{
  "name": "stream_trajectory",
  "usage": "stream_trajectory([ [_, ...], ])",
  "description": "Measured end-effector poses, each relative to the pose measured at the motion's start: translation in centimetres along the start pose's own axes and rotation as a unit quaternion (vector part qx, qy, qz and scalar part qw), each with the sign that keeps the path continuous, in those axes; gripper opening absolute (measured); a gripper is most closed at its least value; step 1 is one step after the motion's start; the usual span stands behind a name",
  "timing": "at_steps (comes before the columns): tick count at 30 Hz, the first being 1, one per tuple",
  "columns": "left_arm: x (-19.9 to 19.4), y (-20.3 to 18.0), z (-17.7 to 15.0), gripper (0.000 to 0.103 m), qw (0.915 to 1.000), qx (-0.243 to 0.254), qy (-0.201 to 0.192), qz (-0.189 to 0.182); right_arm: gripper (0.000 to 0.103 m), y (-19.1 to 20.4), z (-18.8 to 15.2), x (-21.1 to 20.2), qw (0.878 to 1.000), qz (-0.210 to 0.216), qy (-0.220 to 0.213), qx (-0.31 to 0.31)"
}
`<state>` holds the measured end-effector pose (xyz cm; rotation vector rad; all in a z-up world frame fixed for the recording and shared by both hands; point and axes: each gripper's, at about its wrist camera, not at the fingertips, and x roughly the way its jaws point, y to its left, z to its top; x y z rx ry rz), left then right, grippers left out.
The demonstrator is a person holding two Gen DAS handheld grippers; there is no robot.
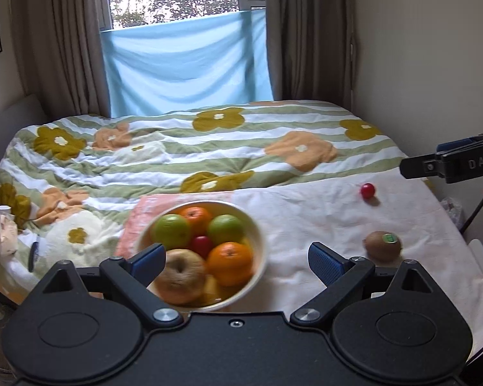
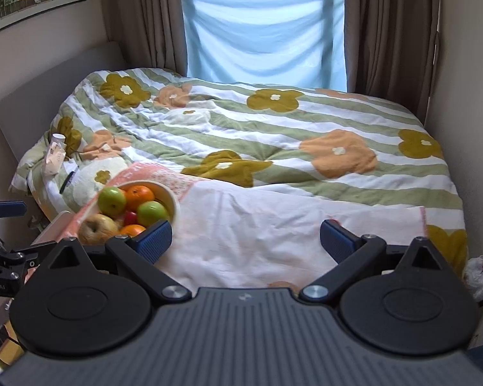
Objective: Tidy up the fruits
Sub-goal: 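Move both grippers back toward the kiwi and the small red tomato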
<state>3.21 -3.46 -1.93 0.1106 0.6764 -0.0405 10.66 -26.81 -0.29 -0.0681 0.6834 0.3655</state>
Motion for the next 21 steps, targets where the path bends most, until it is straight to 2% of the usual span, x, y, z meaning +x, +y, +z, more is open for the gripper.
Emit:
stream_trajectory([
  [6, 3.2, -5.9, 0.2, 0.098, 0.9994, 0.017, 0.004, -0.031, 0.103, -4.6, -0.7, 2.3, 0.999, -0.003, 0.013, -0.034],
  [13, 8.4, -12.0, -0.2, 0.098, 0.9955, 0.054, 0.023, -0.074, 0.103, -9.3, -1.6, 6.6, 0.997, 0.015, 0.027, -0.067],
  [21, 14.7, -16.6, -0.7, 0.097, 0.9895, 0.077, 0.058, -0.107, 0.103, -12.4, -2.7, 12.5, 0.993, 0.052, 0.054, -0.086],
])
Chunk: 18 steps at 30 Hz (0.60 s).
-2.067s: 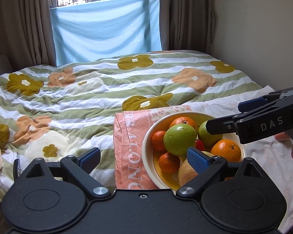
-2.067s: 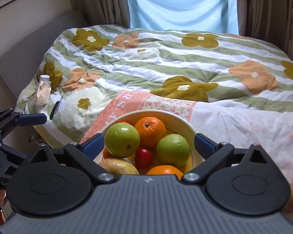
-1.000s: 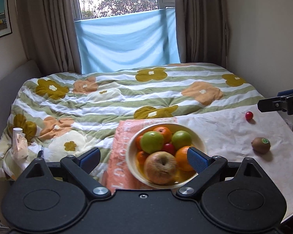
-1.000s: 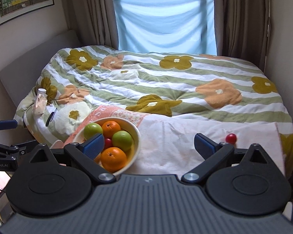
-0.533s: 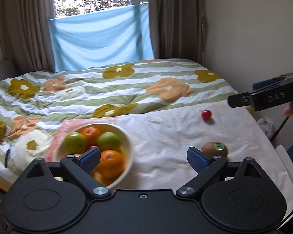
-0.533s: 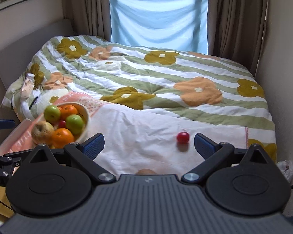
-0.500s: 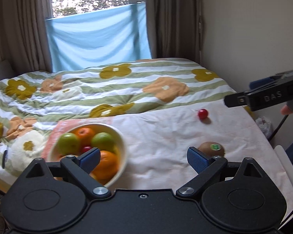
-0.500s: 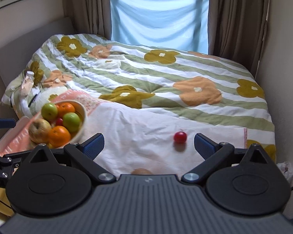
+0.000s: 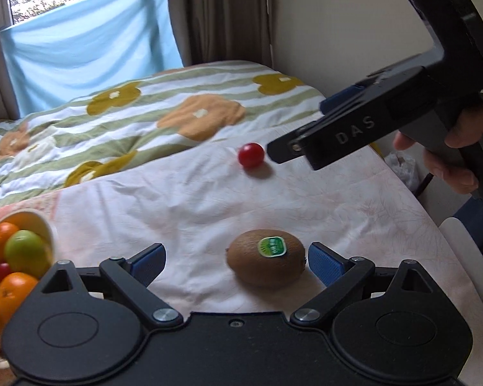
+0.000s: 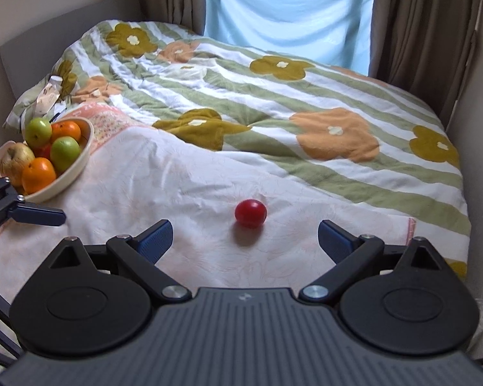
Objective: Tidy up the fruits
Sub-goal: 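Move both grippers back toward the kiwi and the small red tomato, then grasp the kiwi with the left gripper while the right gripper grasps the small red tomato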
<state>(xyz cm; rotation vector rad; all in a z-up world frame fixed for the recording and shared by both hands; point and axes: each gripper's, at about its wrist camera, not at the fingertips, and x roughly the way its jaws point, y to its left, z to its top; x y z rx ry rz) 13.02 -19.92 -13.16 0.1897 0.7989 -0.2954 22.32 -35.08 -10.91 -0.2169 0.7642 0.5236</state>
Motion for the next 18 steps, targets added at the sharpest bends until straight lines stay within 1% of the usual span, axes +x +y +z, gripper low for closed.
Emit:
stream_trajectory([
  [5, 2.7, -0.6, 0.3, 0.097, 0.9997, 0.003, 0.021, -0.016, 0.103, -0.8, -0.3, 2.8, 1.0, 0.021, 0.015, -0.01],
  [10, 4.2, -0.9, 0.3, 0.095, 0.9988, 0.005, 0.04, -0.028, 0.103, -1.3, -0.2, 4.8, 0.999, 0.034, 0.025, -0.013],
  [13, 4.7, -1.1, 0.1, 0.09, 0.9982, 0.011, 0.05, -0.031, 0.103, -1.4, 0.0, 5.6, 0.999, 0.041, 0.03, -0.013],
  [16, 4.9, -1.2, 0.0, 0.088, 0.9981, 0.019, 0.05, -0.03, 0.099, -1.5, 0.1, 6.3, 0.998, 0.042, 0.033, -0.014],
  [18, 4.7, -1.3, 0.0, 0.082, 0.998, 0.025, 0.048, -0.032, 0.095, -1.5, 0.2, 6.6, 0.998, 0.043, 0.035, -0.011],
])
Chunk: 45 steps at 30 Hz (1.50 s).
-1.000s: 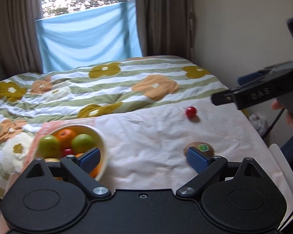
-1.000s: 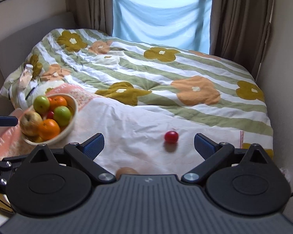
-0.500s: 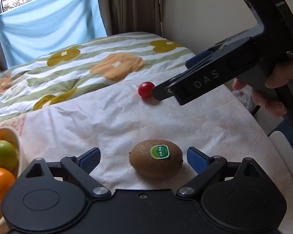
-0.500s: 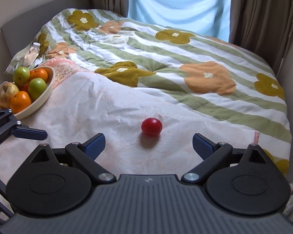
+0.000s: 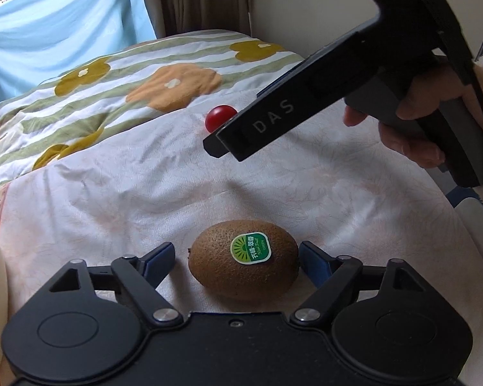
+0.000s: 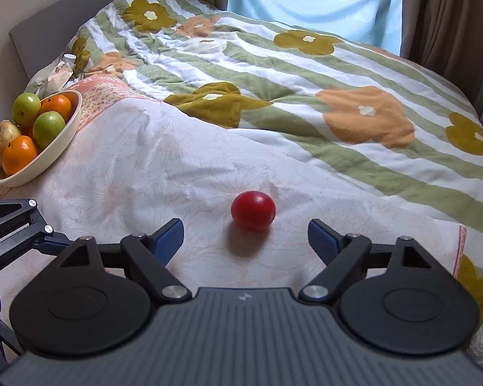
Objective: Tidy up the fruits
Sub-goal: 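Grasp the kiwi with the left gripper while the right gripper grasps the small red tomato, then carry the kiwi into the bowl and open the left gripper while the right carries the tomato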
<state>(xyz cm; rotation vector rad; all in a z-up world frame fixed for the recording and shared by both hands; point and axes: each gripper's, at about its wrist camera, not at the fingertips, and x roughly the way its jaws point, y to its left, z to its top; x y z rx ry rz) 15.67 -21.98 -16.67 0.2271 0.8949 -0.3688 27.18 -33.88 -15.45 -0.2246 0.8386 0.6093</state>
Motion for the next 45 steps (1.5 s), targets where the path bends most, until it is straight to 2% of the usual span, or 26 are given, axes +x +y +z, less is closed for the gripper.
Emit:
stream_trajectory([
  [2, -0.2, -0.2, 0.0, 0.073, 1.0, 0.005, -0.003, -0.006, 0.092, -0.1, 0.1, 0.4, 1.0, 0.001, 0.001, 0.002],
  [6, -0.4, -0.6, -0.1, 0.072, 0.9999, 0.016, -0.006, 0.0, 0.083, -0.1, 0.3, 1.1, 1.0, 0.001, 0.005, 0.0],
  [19, -0.9, 0.3, -0.3, 0.07, 0.9999, 0.0, -0.002, 0.014, 0.072, 0.2, 0.8, 2.1, 1.0, -0.008, 0.005, 0.0],
  [22, -1.3, 0.7, -0.5, 0.069, 0.9998, -0.006, -0.003, 0.018, 0.063, 0.3, 0.9, 2.3, 1.0, -0.015, 0.003, 0.001],
  [24, -1.5, 0.9, -0.6, 0.069, 0.9997, -0.011, -0.004, 0.021, 0.048, 0.4, 1.1, 2.3, 1.0, -0.02, 0.002, 0.0],
  [35, -3.8, 2.5, -0.6, 0.069, 0.9983, -0.036, -0.024, 0.039, 0.048, 1.6, 2.1, 0.8, 1.0, -0.013, -0.012, 0.003],
  [45, -8.3, 5.3, 0.2, 0.069, 0.9948, -0.061, -0.056, 0.058, 0.048, 4.9, 4.2, -2.5, 1.0, -0.005, -0.025, -0.006],
])
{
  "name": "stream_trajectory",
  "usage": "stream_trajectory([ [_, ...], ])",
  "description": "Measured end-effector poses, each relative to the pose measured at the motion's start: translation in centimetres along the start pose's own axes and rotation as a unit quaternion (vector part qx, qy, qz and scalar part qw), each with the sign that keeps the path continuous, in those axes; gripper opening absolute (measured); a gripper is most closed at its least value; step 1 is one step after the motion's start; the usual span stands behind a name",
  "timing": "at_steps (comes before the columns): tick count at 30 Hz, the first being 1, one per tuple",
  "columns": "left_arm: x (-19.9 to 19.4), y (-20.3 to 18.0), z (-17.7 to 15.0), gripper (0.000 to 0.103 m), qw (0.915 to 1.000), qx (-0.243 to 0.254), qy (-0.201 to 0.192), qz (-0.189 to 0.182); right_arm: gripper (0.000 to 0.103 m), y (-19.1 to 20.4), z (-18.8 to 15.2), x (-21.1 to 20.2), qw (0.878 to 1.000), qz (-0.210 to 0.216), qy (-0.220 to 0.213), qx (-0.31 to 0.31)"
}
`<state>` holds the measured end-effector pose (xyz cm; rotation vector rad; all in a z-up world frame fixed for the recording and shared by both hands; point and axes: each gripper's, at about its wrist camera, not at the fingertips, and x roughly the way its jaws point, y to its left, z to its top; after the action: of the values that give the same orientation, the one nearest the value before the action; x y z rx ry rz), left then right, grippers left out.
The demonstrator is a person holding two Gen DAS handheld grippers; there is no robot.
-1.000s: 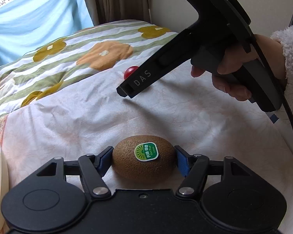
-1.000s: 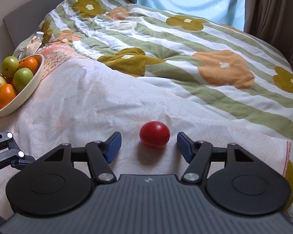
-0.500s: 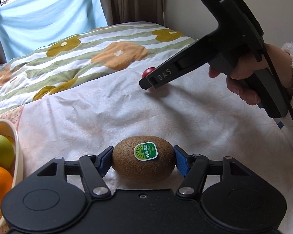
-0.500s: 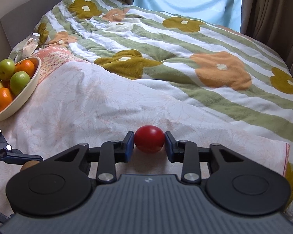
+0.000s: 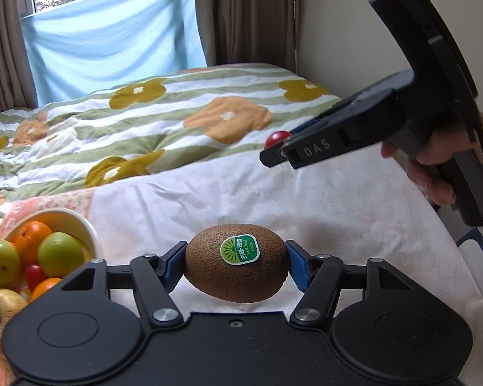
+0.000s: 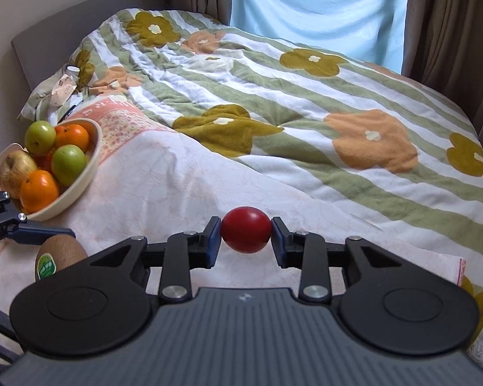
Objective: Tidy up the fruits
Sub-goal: 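Carry the kiwi into the bowl and open the left gripper while the right carries the tomato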
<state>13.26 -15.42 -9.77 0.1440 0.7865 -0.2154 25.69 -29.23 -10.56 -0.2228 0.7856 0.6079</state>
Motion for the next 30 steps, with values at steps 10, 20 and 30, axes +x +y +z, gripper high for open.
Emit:
stream_trajectory([
  [10, -3.7, 4.7, 1.2, 0.069, 0.9994, -0.01, -0.026, 0.021, 0.048, 5.3, 3.2, -2.5, 1.0, 0.018, -0.014, 0.001],
  [20, -5.2, 10.5, 1.3, 0.069, 0.9989, -0.006, -0.033, 0.034, 0.048, 10.5, 5.4, -2.8, 0.999, 0.022, -0.02, 0.018],
  [30, -3.9, 14.5, 0.4, 0.069, 0.9987, 0.005, -0.023, 0.046, 0.048, 13.3, 6.0, -1.5, 0.999, 0.009, -0.014, 0.046],
])
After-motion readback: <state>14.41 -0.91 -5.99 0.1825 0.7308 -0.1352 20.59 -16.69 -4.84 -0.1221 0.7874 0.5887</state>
